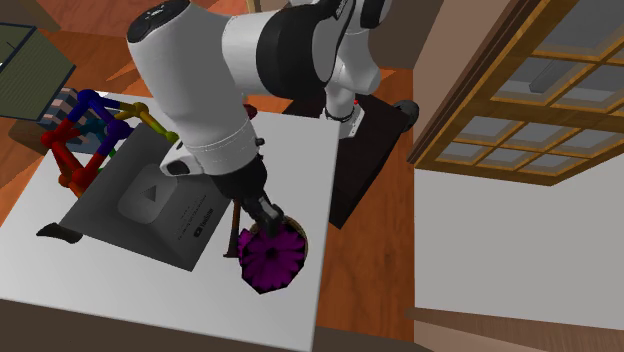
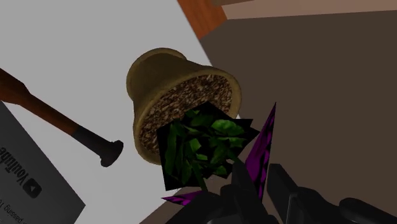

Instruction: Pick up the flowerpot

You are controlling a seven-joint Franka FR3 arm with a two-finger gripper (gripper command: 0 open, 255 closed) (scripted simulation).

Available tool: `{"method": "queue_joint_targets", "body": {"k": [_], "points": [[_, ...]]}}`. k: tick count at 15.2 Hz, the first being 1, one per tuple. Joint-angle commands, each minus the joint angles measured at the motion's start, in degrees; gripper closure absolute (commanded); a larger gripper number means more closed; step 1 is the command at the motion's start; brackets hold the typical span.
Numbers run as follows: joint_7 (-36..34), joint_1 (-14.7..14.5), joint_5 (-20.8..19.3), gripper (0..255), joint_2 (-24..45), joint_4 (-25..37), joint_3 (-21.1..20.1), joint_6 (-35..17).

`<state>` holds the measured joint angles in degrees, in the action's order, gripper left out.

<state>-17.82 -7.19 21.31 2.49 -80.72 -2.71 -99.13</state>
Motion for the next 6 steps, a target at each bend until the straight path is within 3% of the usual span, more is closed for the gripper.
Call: {"method": "queue_joint_targets", "body": {"k": [1, 6], "points": [[-0.51, 0.10, -0.05, 255, 0.78, 2.80, 0.08, 1.80], [-1.48, 0.17, -0.20, 255, 2.23, 7.20, 0.12, 4.59]]}}
